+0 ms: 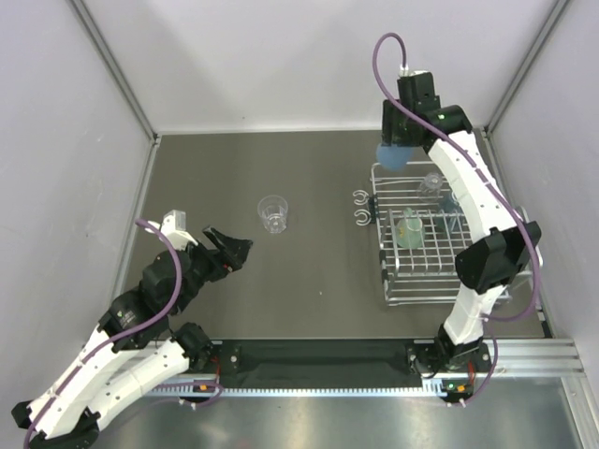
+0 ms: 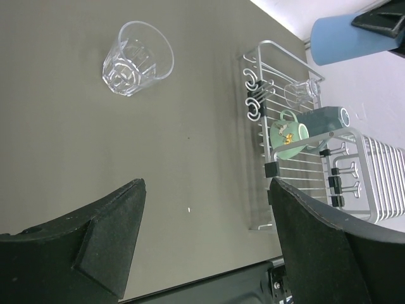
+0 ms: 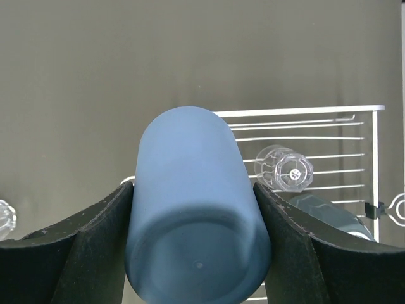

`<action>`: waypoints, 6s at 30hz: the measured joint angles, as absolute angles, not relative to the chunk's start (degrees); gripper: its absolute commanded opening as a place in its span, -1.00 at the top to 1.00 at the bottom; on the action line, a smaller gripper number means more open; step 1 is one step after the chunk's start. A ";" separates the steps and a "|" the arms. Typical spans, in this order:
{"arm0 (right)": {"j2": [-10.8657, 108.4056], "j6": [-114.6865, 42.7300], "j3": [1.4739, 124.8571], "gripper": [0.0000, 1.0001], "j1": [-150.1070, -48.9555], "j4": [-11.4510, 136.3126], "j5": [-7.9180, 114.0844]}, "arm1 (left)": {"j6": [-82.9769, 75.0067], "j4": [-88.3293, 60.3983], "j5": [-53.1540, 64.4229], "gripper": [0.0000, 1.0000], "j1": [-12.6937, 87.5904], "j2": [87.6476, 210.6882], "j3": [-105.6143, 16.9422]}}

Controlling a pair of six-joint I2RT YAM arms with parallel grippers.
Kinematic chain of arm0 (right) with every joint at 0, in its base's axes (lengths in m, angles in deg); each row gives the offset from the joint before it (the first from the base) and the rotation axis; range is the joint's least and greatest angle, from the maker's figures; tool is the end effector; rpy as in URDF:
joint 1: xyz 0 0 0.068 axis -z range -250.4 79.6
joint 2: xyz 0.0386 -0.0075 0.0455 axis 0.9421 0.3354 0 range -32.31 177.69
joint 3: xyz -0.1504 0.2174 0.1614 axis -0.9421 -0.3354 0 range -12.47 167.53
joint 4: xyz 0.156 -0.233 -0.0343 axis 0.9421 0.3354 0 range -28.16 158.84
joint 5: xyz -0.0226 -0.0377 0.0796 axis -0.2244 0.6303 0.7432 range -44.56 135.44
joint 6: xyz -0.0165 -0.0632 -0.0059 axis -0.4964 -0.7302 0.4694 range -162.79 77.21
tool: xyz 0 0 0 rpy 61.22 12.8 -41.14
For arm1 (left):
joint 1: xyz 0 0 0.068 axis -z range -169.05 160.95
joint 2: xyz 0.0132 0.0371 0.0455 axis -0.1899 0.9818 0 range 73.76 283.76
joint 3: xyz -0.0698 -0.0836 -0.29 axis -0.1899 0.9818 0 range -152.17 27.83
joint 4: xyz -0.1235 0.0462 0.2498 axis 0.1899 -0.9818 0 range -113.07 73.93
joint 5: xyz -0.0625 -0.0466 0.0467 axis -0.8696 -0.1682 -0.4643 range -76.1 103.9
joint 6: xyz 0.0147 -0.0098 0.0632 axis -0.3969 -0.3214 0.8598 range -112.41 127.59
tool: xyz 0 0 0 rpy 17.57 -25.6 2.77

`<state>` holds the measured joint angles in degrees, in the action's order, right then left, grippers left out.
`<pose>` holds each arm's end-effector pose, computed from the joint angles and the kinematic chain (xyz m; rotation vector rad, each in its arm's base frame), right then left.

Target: Load the cups into the dish rack

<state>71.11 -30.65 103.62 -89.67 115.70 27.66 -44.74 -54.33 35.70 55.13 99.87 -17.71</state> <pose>0.4115 0.1271 0.4433 0.0195 2.2494 -0.0623 0.0824 -0.0533 0.3526 -0.4035 1.9114 -0.7852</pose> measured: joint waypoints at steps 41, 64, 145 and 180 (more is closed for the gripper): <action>79.30 -31.22 94.34 1.00 -81.43 113.87 35.25 | -45.22 -54.33 32.86 -0.67 55.13 100.66 -17.68; 80.50 -32.38 92.52 0.81 -79.90 113.25 29.74 | -45.24 -54.24 32.18 -0.66 55.13 103.43 -17.68; 15.33 -20.95 72.52 -1.00 -99.29 121.06 27.38 | -40.70 -60.84 39.44 -0.60 41.01 156.87 -42.78; 14.34 -21.12 70.36 -0.99 -99.29 124.29 28.25 | -36.90 -52.06 28.88 1.00 35.00 170.90 -42.23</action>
<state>14.34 -21.12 70.36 -99.29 124.29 28.25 -36.90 -52.06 28.88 35.00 170.90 -42.23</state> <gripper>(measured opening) 0.996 0.066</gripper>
